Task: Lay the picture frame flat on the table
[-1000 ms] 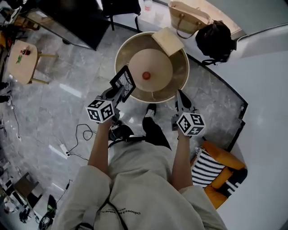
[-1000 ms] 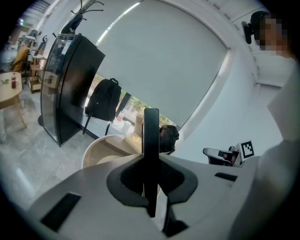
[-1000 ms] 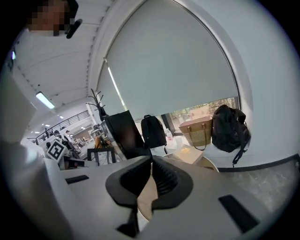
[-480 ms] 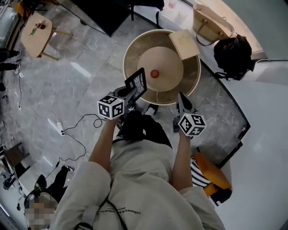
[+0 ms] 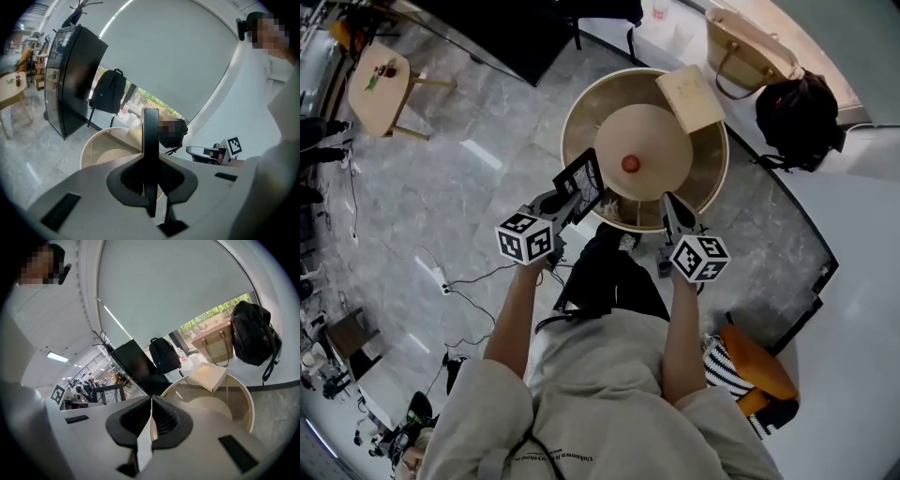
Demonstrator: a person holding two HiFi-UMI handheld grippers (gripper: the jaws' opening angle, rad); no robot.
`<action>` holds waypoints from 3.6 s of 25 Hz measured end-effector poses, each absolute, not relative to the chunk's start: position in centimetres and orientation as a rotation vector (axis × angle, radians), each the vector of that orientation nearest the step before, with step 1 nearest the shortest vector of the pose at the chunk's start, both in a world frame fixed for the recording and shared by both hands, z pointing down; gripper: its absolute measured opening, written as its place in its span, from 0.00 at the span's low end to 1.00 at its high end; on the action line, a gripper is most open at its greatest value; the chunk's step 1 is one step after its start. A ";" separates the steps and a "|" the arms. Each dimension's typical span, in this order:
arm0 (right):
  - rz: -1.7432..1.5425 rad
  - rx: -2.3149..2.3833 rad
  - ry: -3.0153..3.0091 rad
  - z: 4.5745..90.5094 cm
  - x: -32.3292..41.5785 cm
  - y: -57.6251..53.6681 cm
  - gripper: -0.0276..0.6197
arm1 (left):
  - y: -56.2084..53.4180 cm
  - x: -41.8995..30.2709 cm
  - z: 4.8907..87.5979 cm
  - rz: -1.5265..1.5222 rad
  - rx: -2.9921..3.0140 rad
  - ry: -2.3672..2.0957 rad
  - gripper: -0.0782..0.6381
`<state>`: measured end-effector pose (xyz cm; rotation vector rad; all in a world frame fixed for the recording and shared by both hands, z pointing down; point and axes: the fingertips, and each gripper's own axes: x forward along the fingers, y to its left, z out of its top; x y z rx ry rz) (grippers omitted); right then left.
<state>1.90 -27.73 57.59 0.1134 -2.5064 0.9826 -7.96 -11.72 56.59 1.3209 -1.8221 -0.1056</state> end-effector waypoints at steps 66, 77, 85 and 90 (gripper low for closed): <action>1.070 0.265 -2.155 84.0 -4.9 -29.6 0.10 | -27.9 -13.4 93.3 -0.288 1.133 -1.175 0.20; 1.000 0.235 -2.146 84.8 -5.5 -29.8 0.10 | -26.9 -13.8 93.9 -0.140 1.086 -1.200 0.35; 0.907 0.204 -2.158 84.5 -6.8 -29.4 0.10 | -27.2 -14.2 93.3 -0.168 1.033 -1.220 0.43; 0.902 0.210 -2.160 84.3 -6.9 -29.5 0.10 | -27.5 -14.1 92.7 -0.181 1.050 -1.209 0.43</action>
